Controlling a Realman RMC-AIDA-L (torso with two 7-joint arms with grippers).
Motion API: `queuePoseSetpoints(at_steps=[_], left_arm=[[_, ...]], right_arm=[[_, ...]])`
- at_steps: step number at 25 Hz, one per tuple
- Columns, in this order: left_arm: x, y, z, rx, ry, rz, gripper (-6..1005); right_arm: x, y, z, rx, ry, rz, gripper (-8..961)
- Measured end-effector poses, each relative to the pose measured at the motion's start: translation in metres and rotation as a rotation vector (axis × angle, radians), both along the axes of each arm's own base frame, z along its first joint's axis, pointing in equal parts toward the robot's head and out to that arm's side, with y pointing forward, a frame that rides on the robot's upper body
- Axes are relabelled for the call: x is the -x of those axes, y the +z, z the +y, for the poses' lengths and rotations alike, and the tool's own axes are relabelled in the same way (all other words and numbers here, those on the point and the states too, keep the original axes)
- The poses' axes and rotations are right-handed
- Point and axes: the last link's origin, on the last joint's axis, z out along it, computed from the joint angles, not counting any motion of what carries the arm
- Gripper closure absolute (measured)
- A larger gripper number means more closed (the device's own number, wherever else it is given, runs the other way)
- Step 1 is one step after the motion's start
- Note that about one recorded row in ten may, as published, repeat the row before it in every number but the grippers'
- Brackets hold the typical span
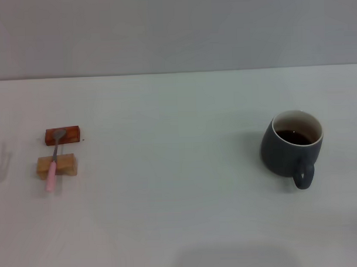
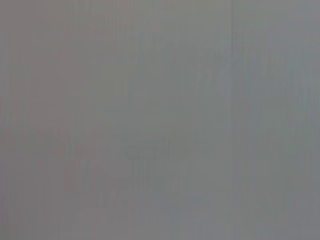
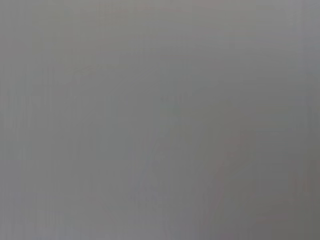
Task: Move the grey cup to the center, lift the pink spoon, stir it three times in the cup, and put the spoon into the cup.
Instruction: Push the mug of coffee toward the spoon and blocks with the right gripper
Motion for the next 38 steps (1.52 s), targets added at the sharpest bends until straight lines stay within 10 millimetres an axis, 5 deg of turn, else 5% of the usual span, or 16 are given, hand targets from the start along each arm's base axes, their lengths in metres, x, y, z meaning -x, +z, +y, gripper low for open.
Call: queuePoseSetpoints(at_steps=[10,24,38], left_arm=[[0.000,0.000,0.000,-0.002,-0.002,-0.001,185],[-0.003,0.001,0.001,-0.006,-0.012,-0.002,186],[-0.004,0.000,0.004,-0.006,-0.018,-0.002,186]], right_arm=[[0.002,-0.003,0.011,0.031,-0.004,0.008,954],[0.033,-0.039,0.066,0.267,0.023,0.044,953],[0.056,-0.072,0.072,0.410,0.086,0.054,953]])
